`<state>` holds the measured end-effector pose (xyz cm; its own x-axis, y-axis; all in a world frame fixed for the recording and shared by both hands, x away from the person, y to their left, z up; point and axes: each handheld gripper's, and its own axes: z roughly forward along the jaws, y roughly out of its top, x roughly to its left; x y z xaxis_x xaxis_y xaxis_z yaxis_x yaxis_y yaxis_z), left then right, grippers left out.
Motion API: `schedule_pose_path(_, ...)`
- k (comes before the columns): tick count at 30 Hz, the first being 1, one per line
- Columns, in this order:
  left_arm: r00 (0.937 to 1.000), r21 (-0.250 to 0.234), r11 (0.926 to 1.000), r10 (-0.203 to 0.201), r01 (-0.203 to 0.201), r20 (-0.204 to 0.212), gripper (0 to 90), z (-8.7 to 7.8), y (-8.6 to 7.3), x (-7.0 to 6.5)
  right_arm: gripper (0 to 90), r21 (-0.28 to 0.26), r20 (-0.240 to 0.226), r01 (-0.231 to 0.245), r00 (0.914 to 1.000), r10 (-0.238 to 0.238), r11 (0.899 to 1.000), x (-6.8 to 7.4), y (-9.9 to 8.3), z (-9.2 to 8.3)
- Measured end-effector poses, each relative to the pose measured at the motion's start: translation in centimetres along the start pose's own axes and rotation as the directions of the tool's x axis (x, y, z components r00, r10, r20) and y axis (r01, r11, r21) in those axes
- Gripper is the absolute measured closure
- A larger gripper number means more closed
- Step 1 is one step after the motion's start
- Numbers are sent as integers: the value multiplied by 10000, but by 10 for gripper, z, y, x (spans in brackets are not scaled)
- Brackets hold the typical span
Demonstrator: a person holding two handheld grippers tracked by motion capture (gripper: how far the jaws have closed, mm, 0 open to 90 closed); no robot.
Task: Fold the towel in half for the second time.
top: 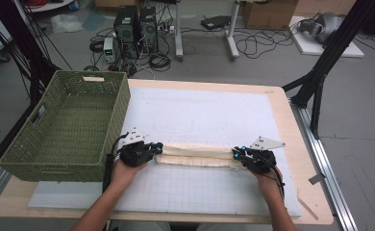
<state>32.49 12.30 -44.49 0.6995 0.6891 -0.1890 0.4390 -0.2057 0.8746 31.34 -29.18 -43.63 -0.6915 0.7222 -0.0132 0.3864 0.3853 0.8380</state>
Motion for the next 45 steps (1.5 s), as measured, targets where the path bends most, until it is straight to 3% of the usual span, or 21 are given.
schedule_pose_path(4, 10000, 130, 9999, 24, -24, 2, 812, 0, -5, -3, 808, -1, -114, 78, 9999, -78, 10000, 2, -3, -3)
schedule_pose_path(7, 9994, -6, 9994, -345, 345, -6, 659, -4, -3, -4, 807, 103, -154, 302, 9994, -300, 9995, 5, -6, -4)
schedule_pose_path(9, 9990, -420, 9982, -439, 437, -22, 574, -10, 2, -6, 801, 133, -224, 369, 9991, -366, 9992, 6, -7, -4)
schedule_pose_path(10, 9993, -689, 9969, -375, 371, -45, 565, -13, 5, -8, 798, 165, -250, 342, 9991, -338, 9993, 7, -8, -5)
schedule_pose_path(12, 9988, -956, 9949, 285, -321, -387, 542, -18, 12, -13, 793, 163, -249, 371, 9990, -367, 9992, 7, -9, -7)
schedule_pose_path(15, 9996, -1365, 9902, 271, -286, -124, 544, -19, 18, -18, 775, 128, -212, 484, 9986, -481, 9987, 7, -9, -10)
schedule_pose_path(17, 9989, -1015, 9937, 470, -471, -28, 585, -11, 17, -19, 720, 93, -240, 432, 9988, -430, 9990, 7, -10, -13)
schedule_pose_path(19, 9979, -341, 9974, 632, -637, -152, 631, -1, 13, -20, 683, -60, -373, 89, 9993, -91, 9999, 5, -9, -18)
schedule_pose_path(21, 9957, 163, 9964, 833, -827, -397, 656, 5, 10, -20, 652, -582, -394, -314, 9988, 291, 9978, 2, -7, -30)
schedule_pose_path(24, 9959, 521, 9951, 851, -834, -312, 679, 9, 8, -21, 635, -1982, -413, -980, 9949, 916, 9752, -4, -1, -54)
schedule_pose_path(25, 9964, 626, 9948, 815, -798, -243, 686, 9, 7, -21, 634, -2267, -402, -1137, 9934, 1074, 9673, -4, 1, -59)
schedule_pose_path(27, 9966, 854, 9933, 802, -783, -182, 700, 10, 4, -21, 621, -2438, -248, -1156, 9933, 1129, 9629, -3, 5, -62)
schedule_pose_path(31, 9966, 1082, 9911, 803, -779, -179, 706, 12, 0, -21, 606, -2194, 160, -1359, 9896, 1429, 9661, 3, 14, -46)
schedule_pose_path(34, 9964, 1116, 9904, 834, -810, -169, 705, 12, -1, -21, 664, -1912, 267, -1308, 9900, 1384, 9728, 15, 27, -31)
schedule_pose_path(35, 9964, 1146, 9901, 831, -805, -180, 705, 12, -2, -21, 680, -1830, 262, -1174, 9919, 1243, 9761, 20, 31, -23)
schedule_pose_path(37, 9968, 1172, 9902, 786, -761, -164, 705, 13, -3, -21, 697, -996, 388, -661, 9968, 703, 9928, 29, 34, -5)
schedule_pose_path(39, 9963, 1217, 9892, 846, -821, -151, 705, 13, -4, -21, 711, 0, 256, -334, 9991, 334, 9994, 33, 27, 13)
schedule_pose_path(42, 9975, 1160, 9909, 699, -679, -131, 708, 13, -4, -21, 714, 802, 322, 36, 9995, -62, 9968, 32, 10, 16)
schedule_pose_path(45, 9977, 1246, 9900, 675, -658, -94, 717, 13, -4, -20, 712, 1046, 404, -169, 9991, 127, 9944, 22, -6, 10)
